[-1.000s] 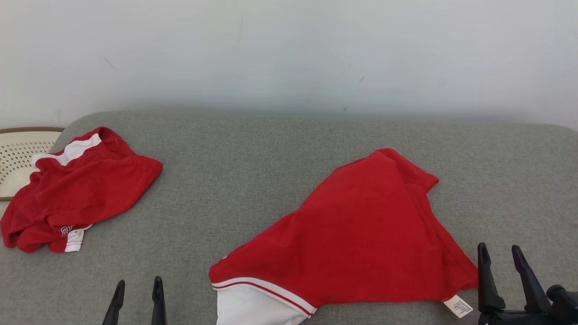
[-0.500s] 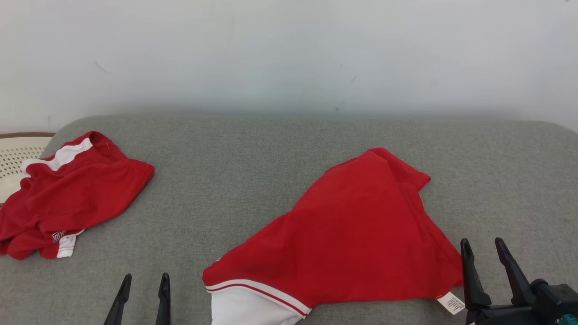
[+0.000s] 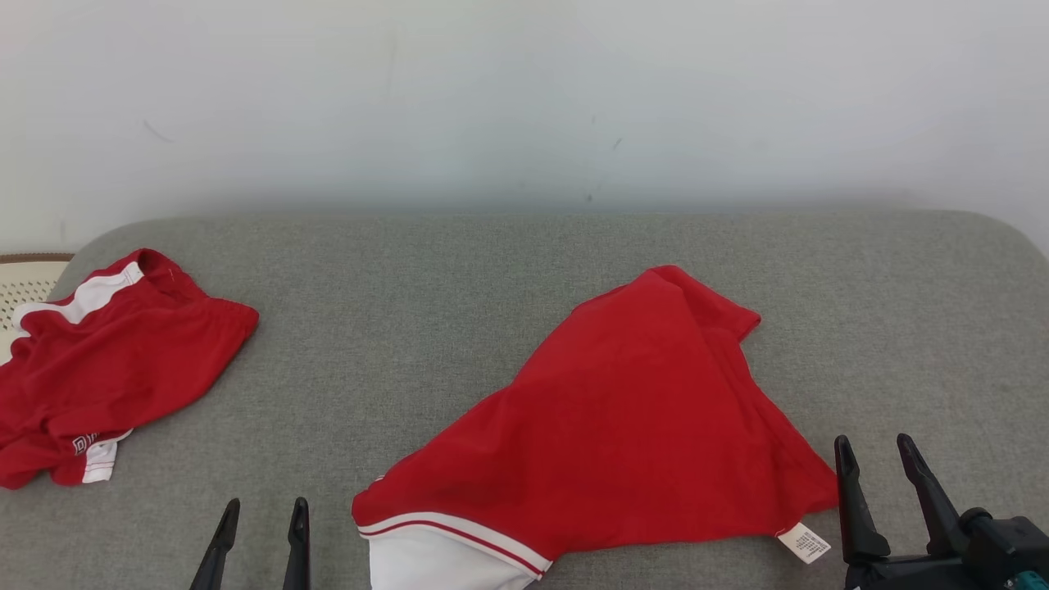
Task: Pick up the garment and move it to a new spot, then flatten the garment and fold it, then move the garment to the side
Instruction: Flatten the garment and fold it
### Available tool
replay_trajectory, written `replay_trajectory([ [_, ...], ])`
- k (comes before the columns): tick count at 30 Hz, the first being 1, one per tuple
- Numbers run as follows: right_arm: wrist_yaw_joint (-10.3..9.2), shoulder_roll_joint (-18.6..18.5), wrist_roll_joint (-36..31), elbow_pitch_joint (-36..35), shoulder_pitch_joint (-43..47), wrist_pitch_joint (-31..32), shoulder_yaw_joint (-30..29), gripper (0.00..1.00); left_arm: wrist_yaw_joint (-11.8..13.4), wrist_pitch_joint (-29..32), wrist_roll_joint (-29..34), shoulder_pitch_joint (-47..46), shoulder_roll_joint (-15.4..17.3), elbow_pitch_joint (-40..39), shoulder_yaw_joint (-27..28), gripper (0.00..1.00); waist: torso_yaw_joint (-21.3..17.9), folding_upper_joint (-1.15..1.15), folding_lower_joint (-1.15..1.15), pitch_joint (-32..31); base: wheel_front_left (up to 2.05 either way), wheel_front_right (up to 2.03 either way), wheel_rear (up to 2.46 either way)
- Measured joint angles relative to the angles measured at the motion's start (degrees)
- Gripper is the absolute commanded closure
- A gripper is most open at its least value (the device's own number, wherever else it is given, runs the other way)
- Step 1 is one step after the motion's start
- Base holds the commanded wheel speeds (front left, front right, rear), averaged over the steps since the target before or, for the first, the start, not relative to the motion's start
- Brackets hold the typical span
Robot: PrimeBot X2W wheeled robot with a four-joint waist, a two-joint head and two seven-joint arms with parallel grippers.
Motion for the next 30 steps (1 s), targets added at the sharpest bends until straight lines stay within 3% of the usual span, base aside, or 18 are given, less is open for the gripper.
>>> replay_trajectory([
  [30,0.00,0.1,0.0,1.4,-0.2,0.0,0.1,0.00,0.0,0.0,0.2,0.0,-0.2,0.9,0.4,0.00,-0.4,0.00,0.00,-0.3,0.00,0.00,0.00],
])
